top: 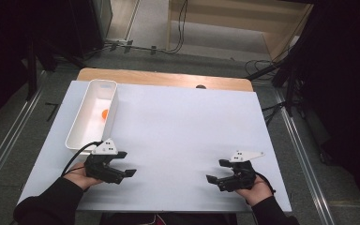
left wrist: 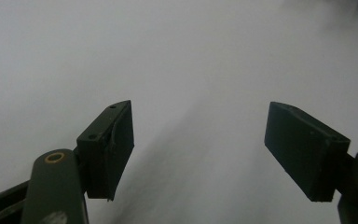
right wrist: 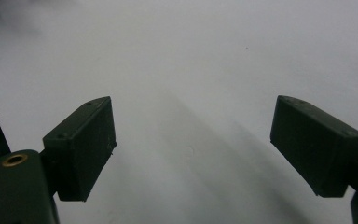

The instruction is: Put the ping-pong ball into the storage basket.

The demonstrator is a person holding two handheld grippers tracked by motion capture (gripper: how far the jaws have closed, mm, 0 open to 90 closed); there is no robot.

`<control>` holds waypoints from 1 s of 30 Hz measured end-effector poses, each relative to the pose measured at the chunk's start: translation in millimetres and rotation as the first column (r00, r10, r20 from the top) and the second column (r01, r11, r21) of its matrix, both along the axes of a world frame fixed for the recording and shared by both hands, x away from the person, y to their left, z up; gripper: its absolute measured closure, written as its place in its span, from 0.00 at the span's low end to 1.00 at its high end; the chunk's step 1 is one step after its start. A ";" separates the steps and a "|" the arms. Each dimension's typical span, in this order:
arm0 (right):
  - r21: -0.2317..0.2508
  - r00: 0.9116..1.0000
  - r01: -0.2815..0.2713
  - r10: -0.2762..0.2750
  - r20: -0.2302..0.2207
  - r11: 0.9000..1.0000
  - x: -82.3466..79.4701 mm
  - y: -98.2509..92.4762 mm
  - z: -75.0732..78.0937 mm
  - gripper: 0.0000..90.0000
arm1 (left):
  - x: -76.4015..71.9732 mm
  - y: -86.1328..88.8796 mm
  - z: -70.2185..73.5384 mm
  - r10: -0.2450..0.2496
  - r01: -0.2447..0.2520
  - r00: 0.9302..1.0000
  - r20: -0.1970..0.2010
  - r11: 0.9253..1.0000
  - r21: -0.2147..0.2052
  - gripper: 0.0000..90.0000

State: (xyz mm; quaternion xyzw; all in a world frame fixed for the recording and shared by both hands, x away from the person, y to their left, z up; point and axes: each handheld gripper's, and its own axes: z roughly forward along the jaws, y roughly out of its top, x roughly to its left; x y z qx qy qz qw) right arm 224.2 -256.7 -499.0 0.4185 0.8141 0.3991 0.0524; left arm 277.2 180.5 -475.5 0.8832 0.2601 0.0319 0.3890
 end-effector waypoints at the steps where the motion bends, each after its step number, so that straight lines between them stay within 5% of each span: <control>1: 0.000 1.000 -0.001 0.001 0.000 1.000 0.0 0.0 0.0 0.14 | -0.4 0.9 -0.4 0.002 -0.002 1.000 -0.003 1.000 0.000 0.27; 30: 0.001 1.000 0.000 0.000 -0.005 1.000 0.3 -0.2 -0.5 0.14 | -3.9 11.4 -3.6 0.009 -0.009 1.000 0.001 1.000 0.017 0.27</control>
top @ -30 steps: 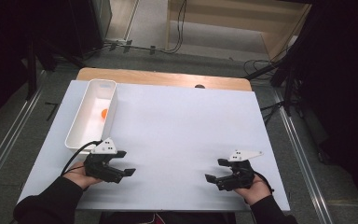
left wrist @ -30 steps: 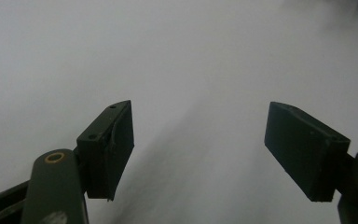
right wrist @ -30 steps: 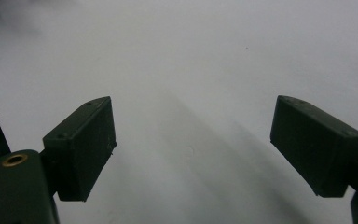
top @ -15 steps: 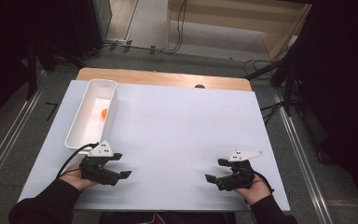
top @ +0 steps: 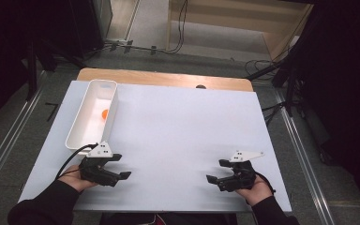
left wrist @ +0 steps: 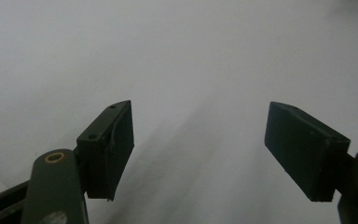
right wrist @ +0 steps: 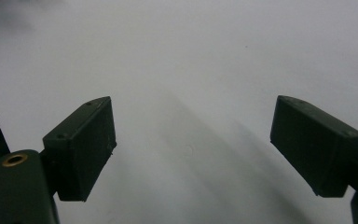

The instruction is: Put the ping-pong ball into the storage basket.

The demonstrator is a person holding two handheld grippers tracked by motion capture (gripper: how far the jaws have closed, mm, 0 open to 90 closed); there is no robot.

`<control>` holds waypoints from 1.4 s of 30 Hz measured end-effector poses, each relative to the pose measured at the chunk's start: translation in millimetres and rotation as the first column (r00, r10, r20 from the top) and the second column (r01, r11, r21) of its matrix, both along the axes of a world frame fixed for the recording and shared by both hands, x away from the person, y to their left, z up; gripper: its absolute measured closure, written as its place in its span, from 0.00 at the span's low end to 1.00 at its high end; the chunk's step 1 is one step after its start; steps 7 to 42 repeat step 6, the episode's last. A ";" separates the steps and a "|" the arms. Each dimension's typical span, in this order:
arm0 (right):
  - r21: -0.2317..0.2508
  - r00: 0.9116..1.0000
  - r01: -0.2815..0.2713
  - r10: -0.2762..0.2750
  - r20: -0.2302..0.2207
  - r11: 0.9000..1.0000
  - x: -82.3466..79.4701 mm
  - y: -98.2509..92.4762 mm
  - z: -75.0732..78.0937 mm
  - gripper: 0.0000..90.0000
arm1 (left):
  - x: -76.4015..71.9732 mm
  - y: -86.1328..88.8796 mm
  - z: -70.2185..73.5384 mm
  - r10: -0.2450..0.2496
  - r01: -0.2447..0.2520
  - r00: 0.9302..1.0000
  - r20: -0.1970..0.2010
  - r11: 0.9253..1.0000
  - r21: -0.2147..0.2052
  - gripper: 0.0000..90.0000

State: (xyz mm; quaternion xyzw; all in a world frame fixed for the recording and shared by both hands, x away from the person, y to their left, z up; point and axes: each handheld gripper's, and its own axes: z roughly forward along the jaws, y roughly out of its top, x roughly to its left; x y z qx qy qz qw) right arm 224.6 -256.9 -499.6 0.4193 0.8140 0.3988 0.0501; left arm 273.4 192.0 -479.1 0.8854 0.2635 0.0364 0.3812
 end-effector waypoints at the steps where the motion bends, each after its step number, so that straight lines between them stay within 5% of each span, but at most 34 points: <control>1: 0.000 1.000 0.001 -0.001 -0.002 1.000 -0.1 0.0 0.1 0.14 | 0.0 0.0 0.0 -0.001 0.001 1.000 0.000 1.000 0.000 0.27; 42: -0.005 1.000 -0.002 0.002 0.000 1.000 0.1 0.2 -0.2 0.14 | 0.2 0.1 -0.1 -0.001 0.001 1.000 -0.002 1.000 -0.002 0.27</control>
